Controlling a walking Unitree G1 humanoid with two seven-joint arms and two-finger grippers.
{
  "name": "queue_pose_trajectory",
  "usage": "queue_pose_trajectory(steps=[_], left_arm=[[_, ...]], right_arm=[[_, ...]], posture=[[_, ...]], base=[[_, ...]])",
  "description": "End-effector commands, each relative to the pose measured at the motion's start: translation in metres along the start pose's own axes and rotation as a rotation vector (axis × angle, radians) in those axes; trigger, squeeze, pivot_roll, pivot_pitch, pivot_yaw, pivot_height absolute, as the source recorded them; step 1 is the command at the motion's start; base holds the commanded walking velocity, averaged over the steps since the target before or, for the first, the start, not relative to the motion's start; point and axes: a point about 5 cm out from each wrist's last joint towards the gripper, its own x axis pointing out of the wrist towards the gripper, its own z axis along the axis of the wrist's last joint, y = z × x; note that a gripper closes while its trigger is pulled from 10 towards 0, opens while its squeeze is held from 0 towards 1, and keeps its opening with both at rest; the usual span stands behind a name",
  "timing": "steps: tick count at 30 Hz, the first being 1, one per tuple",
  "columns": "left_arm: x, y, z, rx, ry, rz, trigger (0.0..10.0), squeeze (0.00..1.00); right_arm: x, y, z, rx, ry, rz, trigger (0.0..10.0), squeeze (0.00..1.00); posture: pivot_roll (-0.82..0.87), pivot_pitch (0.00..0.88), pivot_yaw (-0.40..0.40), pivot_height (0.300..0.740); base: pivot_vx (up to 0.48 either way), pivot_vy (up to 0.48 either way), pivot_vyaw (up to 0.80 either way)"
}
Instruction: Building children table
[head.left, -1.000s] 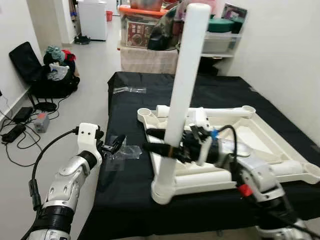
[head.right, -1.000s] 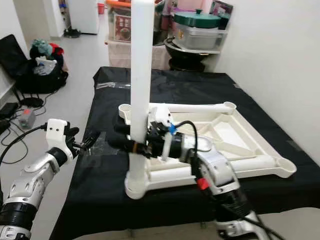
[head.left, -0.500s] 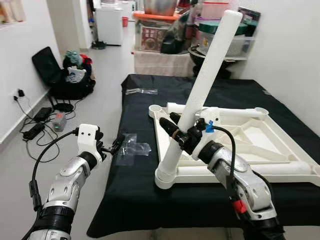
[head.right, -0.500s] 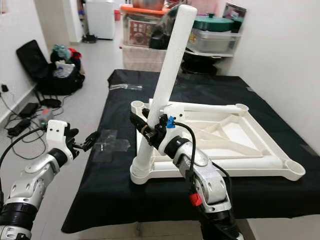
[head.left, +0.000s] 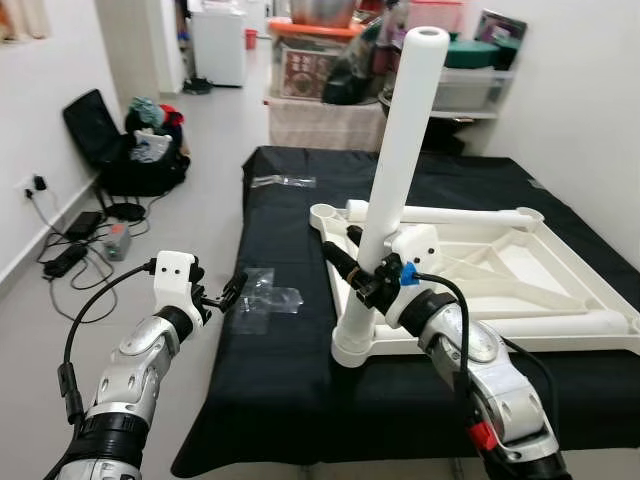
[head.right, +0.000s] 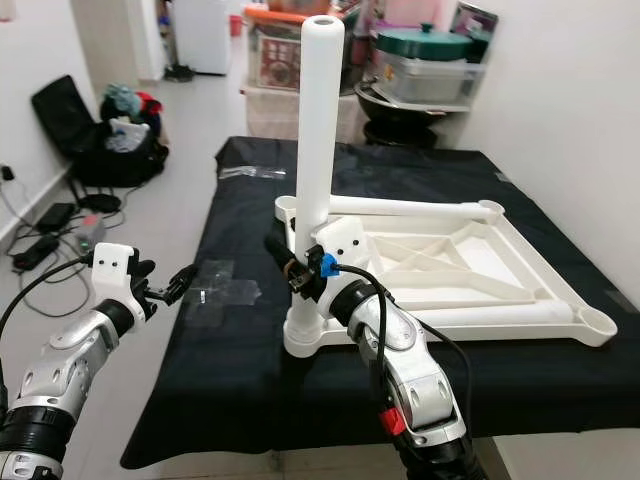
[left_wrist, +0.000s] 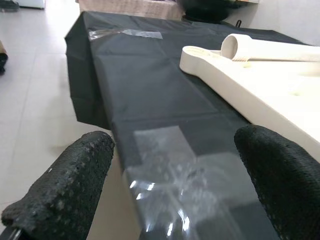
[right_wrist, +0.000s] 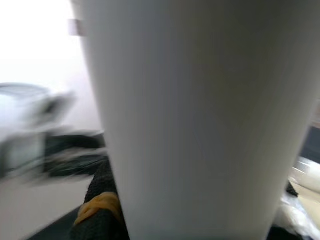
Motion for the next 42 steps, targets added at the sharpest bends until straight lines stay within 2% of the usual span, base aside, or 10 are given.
queue_pose_trajectory(steps=[1, 2, 5, 8, 12, 22, 26, 30, 37, 42], left_arm=[[0.002, -0.003, -0.003, 0.003, 0.011, -0.004, 10.0, 0.0], [0.003, -0.003, -0.003, 0.001, 0.012, -0.005, 10.0, 0.0], [0.003, -0.004, -0.005, -0.002, 0.015, -0.004, 10.0, 0.0], [0.0, -0.001, -0.009, -0.011, 0.03, 0.003, 10.0, 0.0], [-0.003, 0.001, -0.01, -0.004, 0.036, 0.007, 10.0, 0.0], [-0.008, 0.006, -0.007, 0.002, 0.029, 0.026, 10.0, 0.0], [-0.012, 0.008, -0.009, -0.007, 0.035, 0.034, 10.0, 0.0], [-0.012, 0.008, -0.009, -0.029, 0.036, 0.034, 10.0, 0.0], [-0.01, 0.009, -0.006, -0.03, 0.033, 0.036, 10.0, 0.0], [-0.01, 0.011, -0.005, -0.026, 0.034, 0.04, 10.0, 0.0]], right_arm=[[0.0, 0.021, -0.018, 0.145, 0.061, 0.196, 10.0, 0.0], [-0.002, 0.023, -0.014, 0.178, 0.057, 0.274, 10.0, 0.0], [-0.003, 0.024, -0.009, 0.214, 0.05, 0.347, 10.0, 0.0], [-0.009, 0.033, -0.009, 0.237, 0.077, 0.543, 10.0, 0.0], [-0.007, 0.032, -0.014, 0.244, 0.115, 0.643, 10.0, 0.0], [0.004, 0.039, -0.005, 0.233, 0.083, 0.759, 10.0, 0.0], [0.002, 0.047, -0.005, 0.266, 0.045, 0.821, 10.0, 0.0], [0.004, 0.047, -0.001, 0.292, 0.001, 0.831, 10.0, 0.0], [0.009, 0.047, 0.001, 0.254, -0.01, 0.841, 10.0, 0.0], [0.012, 0.05, -0.01, 0.159, 0.043, 0.839, 10.0, 0.0]], posture=[[0.06, 0.0, -0.086, 0.74], [0.07, 0.0, -0.095, 0.74], [0.08, 0.0, -0.104, 0.74], [0.09, 0.0, -0.111, 0.74], [0.11, 0.0, -0.125, 0.74], [0.13, 0.0, -0.142, 0.74], [0.14, 0.0, -0.142, 0.74], [0.14, 0.0, -0.138, 0.74], [0.15, 0.0, -0.136, 0.74], [0.15, 0.0, -0.133, 0.74]], base=[[0.0, 0.0, 0.0], [0.0, 0.0, 0.0], [0.0, 0.0, 0.0], [0.0, 0.0, 0.0], [0.0, 0.0, 0.0], [0.0, 0.0, 0.0], [0.0, 0.0, 0.0], [0.0, 0.0, 0.0], [0.0, 0.0, 0.0], [0.0, 0.0, 0.0]])
